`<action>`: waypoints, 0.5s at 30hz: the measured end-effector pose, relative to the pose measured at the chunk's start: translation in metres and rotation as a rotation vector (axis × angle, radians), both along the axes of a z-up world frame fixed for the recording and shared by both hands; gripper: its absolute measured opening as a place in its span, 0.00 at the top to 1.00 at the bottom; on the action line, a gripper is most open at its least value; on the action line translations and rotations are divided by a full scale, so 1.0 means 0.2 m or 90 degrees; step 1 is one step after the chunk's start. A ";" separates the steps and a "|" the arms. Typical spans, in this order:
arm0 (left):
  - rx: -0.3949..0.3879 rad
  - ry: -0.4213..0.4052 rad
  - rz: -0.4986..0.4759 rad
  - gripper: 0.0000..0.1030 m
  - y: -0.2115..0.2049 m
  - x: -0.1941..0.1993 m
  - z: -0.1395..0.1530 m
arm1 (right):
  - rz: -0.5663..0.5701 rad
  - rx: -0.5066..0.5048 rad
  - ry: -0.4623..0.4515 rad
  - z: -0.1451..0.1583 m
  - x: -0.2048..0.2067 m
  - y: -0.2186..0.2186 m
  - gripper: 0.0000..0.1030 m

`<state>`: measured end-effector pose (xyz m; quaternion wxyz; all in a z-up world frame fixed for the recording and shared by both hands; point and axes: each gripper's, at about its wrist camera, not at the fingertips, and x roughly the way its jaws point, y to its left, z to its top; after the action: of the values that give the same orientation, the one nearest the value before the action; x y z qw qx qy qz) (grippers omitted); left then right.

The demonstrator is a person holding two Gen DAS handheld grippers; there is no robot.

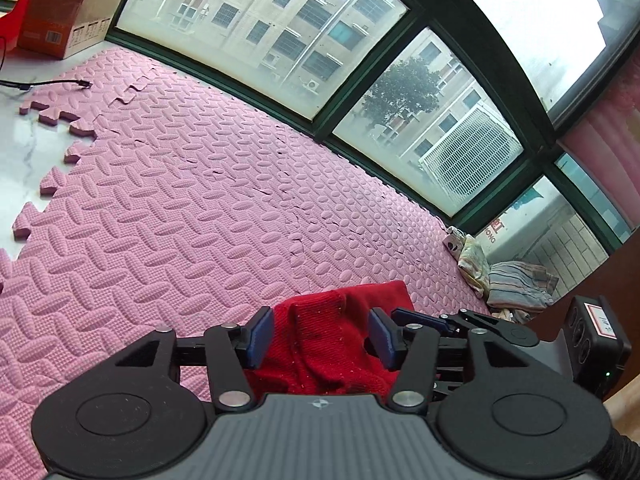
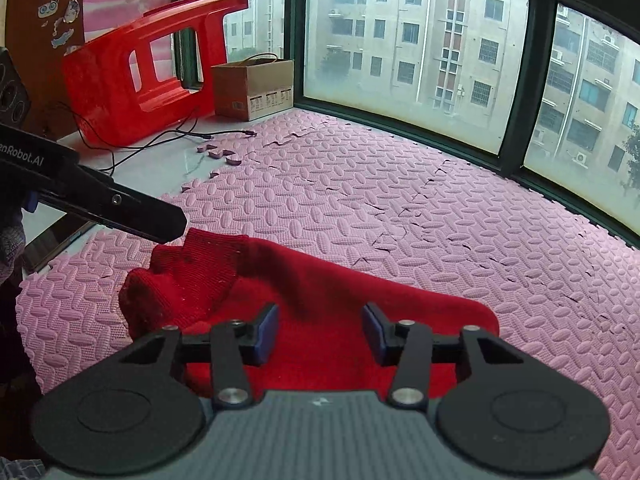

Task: Fold clothes

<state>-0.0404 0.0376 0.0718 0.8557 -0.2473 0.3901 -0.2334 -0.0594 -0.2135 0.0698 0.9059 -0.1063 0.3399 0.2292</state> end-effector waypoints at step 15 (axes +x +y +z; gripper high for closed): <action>-0.085 0.098 0.100 0.26 0.10 -0.06 -0.14 | 0.057 0.001 -0.031 0.03 -0.11 0.16 0.51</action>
<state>-0.0521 0.0577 0.0441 0.8202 -0.3510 0.4179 -0.1715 -0.0823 -0.1819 0.0748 0.9027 -0.1264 0.3127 0.2672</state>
